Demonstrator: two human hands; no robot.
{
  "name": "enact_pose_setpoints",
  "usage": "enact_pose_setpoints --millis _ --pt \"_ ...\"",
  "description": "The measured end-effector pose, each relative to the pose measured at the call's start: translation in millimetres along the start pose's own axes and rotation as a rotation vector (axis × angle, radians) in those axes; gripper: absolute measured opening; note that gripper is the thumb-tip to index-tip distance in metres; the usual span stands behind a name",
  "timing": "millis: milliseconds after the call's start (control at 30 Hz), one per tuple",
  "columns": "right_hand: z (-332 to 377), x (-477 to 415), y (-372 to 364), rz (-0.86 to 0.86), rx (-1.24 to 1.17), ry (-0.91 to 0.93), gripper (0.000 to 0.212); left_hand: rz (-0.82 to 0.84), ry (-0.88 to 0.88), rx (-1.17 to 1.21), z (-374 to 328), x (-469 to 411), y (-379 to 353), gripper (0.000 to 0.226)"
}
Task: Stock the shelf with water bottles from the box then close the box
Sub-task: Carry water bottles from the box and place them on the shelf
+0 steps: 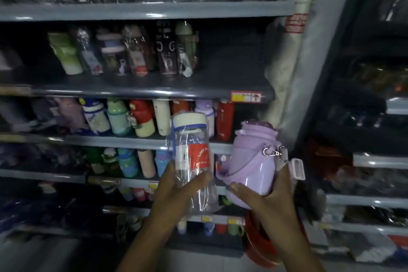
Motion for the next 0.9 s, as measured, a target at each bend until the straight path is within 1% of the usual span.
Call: enact_pose_setpoints --millis 67,167,267,333,367,400,467,500,533,567,633,667,700,733,767,800,867,900 --pt "5 -47 -11 0.034 -0.022 -0.001 0.081 -0.012 -0.008 0.009 -10 -34 7 0.055" --pt "20 -116 -23 0.082 -0.028 0.027 0.083 -0.038 -0.036 -0.009 -27 -85 19 0.041" --pt "34 -179 -28 0.114 -0.028 0.050 0.078 -0.037 -0.095 -0.060 -53 -136 31 0.045" --pt "43 -216 -25 0.106 -0.017 0.052 0.073 -0.030 -0.095 -0.075 -70 -167 35 0.037" --pt "45 -235 -23 0.096 -0.005 0.043 0.067 -0.025 -0.095 -0.075 -79 -182 36 0.033" --pt "50 -251 -21 0.078 -0.014 0.039 0.058 -0.010 -0.092 -0.087 -85 -197 38 0.036" --pt "53 -286 -15 0.030 -0.071 0.047 0.029 0.023 -0.049 -0.105 -95 -231 41 0.043" --pt "54 -303 -12 0.015 -0.098 0.043 0.019 0.031 -0.031 -0.113 -99 -250 43 0.044" --pt "56 -317 -12 0.018 -0.126 0.031 0.013 0.048 -0.016 -0.119 -102 -268 44 0.040" --pt "56 -332 -12 0.029 -0.156 0.019 0.013 0.062 0.004 -0.117 -104 -287 43 0.034" --pt "56 -358 -12 0.033 -0.215 -0.014 0.021 0.076 0.023 -0.084 -108 -322 42 0.017" --pt "58 -370 -12 0.014 -0.225 -0.032 0.022 0.079 0.019 -0.068 -109 -338 42 0.011" --pt "57 -383 -8 -0.024 -0.224 -0.038 0.024 0.096 0.009 -0.069 -109 -352 41 0.013" --pt "56 -396 -5 -0.059 -0.240 -0.045 0.029 0.134 -0.007 -0.072 -110 -365 38 0.022" --pt "52 -409 -2 -0.088 -0.258 -0.057 0.040 0.167 -0.011 -0.074 -110 -375 35 0.033" --pt "50 -422 -2 -0.107 -0.265 -0.067 0.052 0.193 -0.008 -0.071 -110 -384 32 0.039" --pt "43 -446 2 -0.144 -0.225 -0.083 0.081 0.232 -0.017 -0.069 -108 -404 26 0.035" --pt "40 -455 4 -0.159 -0.207 -0.099 0.091 0.234 -0.023 -0.080 -108 -413 24 0.036"
Point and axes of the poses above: each hand's wrist, its own x-axis away from the middle knuckle, its own y-axis out of the back of the hand, z = x × y, the point moved 8 cm from there along -x, towards the middle knuckle, and after that the axes turned 10 degrees about z, right-handed, at the moved point
